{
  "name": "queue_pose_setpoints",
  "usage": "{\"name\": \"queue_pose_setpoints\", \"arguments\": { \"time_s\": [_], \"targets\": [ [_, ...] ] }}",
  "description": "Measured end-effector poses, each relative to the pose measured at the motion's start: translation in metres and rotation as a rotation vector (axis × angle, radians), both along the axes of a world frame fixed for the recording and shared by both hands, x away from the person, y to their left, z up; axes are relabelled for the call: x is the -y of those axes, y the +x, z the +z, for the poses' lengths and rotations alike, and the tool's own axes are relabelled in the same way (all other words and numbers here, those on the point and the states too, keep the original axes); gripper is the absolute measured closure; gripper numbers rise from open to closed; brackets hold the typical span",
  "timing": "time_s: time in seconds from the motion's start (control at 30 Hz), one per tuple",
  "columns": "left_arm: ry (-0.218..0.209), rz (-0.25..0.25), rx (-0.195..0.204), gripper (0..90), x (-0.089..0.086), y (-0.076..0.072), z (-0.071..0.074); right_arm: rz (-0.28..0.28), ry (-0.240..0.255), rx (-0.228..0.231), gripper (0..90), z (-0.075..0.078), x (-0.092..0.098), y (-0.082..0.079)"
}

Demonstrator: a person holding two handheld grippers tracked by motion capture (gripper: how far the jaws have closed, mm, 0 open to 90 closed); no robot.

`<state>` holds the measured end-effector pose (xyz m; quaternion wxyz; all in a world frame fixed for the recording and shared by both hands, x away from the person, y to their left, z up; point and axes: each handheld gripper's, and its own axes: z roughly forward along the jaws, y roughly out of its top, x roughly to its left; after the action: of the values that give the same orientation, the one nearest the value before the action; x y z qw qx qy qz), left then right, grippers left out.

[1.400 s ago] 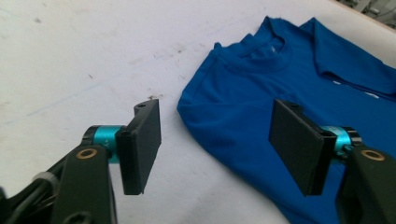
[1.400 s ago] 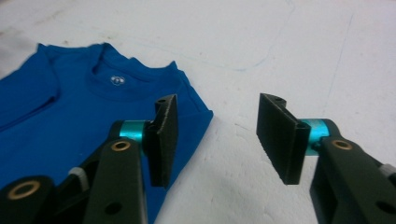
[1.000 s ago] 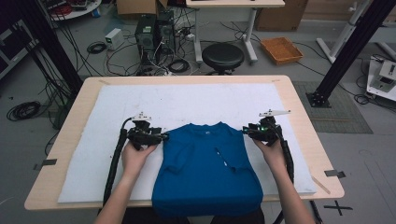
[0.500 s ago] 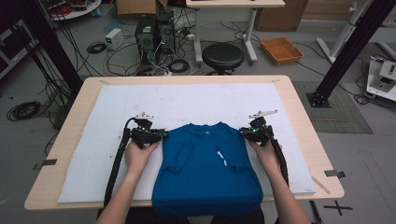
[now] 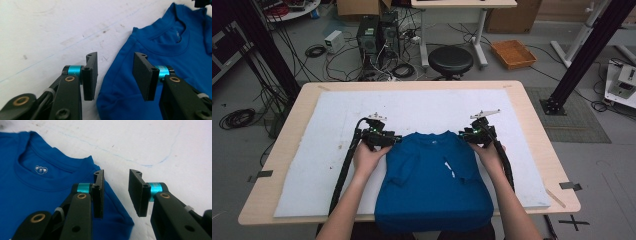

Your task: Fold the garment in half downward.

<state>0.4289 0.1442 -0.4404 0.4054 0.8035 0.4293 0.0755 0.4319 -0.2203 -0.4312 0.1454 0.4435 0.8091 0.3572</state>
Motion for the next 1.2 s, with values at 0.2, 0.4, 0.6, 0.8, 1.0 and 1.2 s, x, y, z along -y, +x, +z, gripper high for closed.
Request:
{"name": "queue_pose_setpoints", "arguments": {
  "time_s": [0.2, 0.4, 0.6, 0.8, 1.0, 1.2],
  "targets": [
    [0.037, -0.018, 0.000, 55.5, 0.010, 0.005, -0.001, 0.011, -0.026, -0.014, 64.4, -0.007, -0.007, 0.007],
    [0.044, -0.018, 0.003, 56.9, 0.010, 0.006, -0.001, 0.018, -0.040, -0.019, 64.4, -0.009, -0.010, 0.008],
    [0.009, -0.018, 0.008, 55.6, 0.011, 0.007, -0.002, 0.019, -0.026, -0.016, 63.5, -0.008, -0.009, 0.009],
    [0.043, -0.035, 0.024, 57.0, 0.018, 0.006, -0.003, 0.018, -0.026, -0.028, 63.4, -0.010, -0.010, 0.010],
    [0.070, -0.054, 0.038, 72.1, 0.022, 0.004, -0.002, 0.043, -0.046, -0.013, 74.1, -0.010, -0.011, 0.009],
    [0.073, -0.080, 0.040, 86.3, 0.021, 0.004, -0.002, 0.072, -0.052, 0.006, 88.3, -0.009, -0.014, 0.007]
  ]
}}
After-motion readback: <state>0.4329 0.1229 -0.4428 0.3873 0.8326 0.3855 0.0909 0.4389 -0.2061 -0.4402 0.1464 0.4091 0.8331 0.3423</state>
